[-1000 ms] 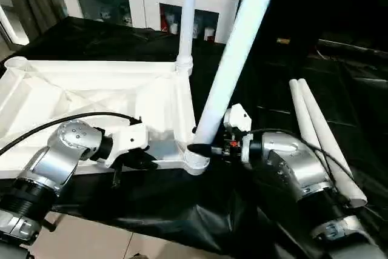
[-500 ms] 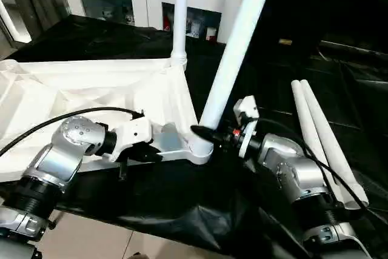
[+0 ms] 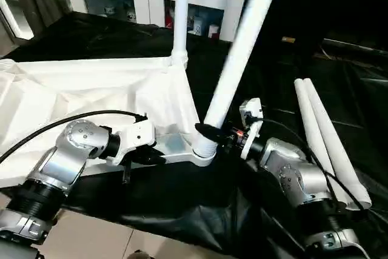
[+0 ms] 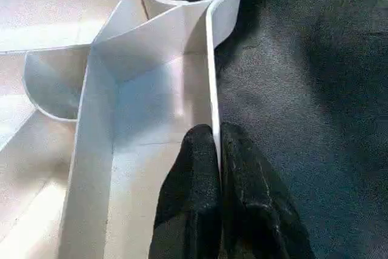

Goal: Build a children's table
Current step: Insert table leg to table base

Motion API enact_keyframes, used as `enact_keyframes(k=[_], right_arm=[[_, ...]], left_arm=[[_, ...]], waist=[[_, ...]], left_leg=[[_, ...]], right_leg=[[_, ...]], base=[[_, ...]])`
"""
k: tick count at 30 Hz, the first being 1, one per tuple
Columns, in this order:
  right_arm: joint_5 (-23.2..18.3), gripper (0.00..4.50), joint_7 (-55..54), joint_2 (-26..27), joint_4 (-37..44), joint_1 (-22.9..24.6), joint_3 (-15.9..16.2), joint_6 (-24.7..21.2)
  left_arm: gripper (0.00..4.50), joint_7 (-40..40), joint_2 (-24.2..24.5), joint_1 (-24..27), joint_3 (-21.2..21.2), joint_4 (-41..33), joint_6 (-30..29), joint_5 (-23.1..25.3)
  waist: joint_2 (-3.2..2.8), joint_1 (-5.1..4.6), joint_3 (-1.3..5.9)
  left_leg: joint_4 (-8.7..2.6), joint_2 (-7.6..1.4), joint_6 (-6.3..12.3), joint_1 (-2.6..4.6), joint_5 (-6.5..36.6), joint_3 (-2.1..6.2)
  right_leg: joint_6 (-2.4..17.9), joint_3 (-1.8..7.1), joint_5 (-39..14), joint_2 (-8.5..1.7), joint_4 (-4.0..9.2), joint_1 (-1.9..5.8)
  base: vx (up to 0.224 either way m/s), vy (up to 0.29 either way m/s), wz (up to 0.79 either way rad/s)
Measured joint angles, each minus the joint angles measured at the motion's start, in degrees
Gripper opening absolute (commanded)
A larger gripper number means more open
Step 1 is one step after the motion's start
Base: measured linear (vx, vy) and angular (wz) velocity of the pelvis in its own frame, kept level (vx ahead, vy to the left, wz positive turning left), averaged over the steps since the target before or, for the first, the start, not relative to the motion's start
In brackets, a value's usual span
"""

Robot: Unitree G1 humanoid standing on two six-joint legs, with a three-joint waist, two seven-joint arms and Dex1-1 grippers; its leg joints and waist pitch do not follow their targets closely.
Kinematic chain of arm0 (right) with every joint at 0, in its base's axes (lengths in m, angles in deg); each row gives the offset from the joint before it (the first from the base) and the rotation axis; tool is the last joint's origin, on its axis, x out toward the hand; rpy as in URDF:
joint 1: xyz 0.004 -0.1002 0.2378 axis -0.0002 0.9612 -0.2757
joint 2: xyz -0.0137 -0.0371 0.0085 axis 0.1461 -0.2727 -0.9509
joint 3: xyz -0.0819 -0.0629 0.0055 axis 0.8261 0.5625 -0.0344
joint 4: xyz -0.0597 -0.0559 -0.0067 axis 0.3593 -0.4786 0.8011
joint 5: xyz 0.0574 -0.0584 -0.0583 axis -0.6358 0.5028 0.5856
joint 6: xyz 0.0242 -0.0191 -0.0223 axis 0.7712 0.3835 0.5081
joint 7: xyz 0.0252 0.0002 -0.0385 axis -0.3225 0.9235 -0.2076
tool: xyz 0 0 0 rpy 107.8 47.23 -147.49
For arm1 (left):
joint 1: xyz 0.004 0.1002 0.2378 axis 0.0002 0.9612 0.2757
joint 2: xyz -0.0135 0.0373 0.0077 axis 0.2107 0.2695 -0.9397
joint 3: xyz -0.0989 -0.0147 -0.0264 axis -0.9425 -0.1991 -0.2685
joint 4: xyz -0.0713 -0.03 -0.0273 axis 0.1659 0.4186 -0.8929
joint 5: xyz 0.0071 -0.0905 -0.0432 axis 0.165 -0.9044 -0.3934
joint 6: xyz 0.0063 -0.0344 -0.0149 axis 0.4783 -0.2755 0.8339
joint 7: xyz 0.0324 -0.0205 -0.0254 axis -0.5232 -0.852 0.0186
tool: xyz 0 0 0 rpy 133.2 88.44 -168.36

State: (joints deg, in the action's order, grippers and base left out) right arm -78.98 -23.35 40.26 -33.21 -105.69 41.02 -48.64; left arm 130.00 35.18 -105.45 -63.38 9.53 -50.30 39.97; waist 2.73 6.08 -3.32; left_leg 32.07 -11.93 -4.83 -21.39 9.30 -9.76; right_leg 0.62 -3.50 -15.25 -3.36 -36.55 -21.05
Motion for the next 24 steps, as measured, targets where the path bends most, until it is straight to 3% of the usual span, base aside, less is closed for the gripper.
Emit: enact_keyframes(k=[4, 9, 24], right_arm=[[3.8, 1.88, 1.05, -1.2, 3.91, -0.08, 2.33, 3.6], [5.7, 1.88, 1.82, -1.29, 4.72, -0.07, 5.54, 5.93], [5.67, 1.88, 6.01, -7.3, 9.4, 1.41, 7.18, 0.35]], left_arm=[[0.0, 1.8, 0.27, 0.01, 0.36, -0.07, 0.23, -0.43], [0.0, 2.42, 0.27, 0.02, 0.96, -0.46, 0.48, -0.44], [0.0, 2.48, 0.26, 0.01, 1.17, -0.43, 0.67, -0.39]], waist=[[0.0, 0.49, 0.0], [0.02, 0.9, -0.01], [0.03, 0.95, -0.02]], left_leg=[[0.08, -0.01, -0.01, -0.01, 0.01, 0.03], [0.31, -0.01, -0.06, -0.02, 0.04, 0.05], [0.47, -0.01, -0.03, -0.01, 0.02, 0.08]], right_leg=[[0.0, 0.0, 0.0, 0.0, -0.11, -0.01], [-0.01, -0.01, 0.01, -0.05, -0.26, 0.01], [-0.01, 0.0, 0.01, -0.06, -0.47, 0.01]], base=[[0.0, 0.0, 0.0], [0.0, 0.0, 0.0], [0.0, 0.0, 0.0]])
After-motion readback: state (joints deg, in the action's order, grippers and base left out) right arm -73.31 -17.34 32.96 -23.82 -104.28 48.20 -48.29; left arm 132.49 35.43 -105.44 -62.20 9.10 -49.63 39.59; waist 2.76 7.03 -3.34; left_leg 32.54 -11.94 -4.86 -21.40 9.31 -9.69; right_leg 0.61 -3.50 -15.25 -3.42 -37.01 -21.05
